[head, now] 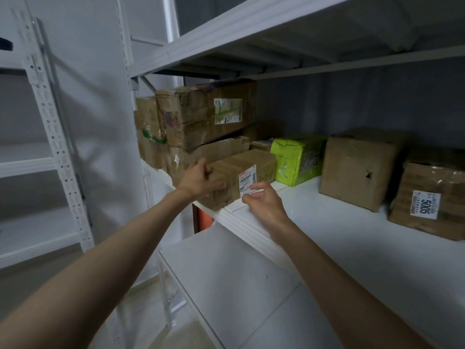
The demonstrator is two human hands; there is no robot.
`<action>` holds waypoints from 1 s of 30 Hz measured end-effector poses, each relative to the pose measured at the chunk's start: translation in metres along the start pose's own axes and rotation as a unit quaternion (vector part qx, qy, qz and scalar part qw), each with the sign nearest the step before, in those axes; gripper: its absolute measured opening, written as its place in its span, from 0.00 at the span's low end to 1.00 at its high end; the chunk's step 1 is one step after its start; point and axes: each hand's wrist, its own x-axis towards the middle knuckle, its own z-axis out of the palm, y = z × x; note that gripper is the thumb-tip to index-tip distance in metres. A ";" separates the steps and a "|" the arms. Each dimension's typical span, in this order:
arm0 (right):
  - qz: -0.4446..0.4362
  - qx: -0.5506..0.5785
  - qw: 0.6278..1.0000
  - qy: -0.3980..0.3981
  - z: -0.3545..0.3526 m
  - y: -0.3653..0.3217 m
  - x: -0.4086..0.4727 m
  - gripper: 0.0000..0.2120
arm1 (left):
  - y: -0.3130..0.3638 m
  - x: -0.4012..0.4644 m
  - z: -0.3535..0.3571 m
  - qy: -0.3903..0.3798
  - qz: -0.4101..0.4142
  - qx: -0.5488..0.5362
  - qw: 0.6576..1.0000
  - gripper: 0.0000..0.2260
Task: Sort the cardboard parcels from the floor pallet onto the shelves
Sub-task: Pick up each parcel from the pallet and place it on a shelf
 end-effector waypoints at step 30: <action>-0.015 -0.020 0.989 0.149 -0.130 0.019 -0.472 0.34 | 0.102 -0.417 0.000 -0.482 0.124 -0.368 0.786 0.46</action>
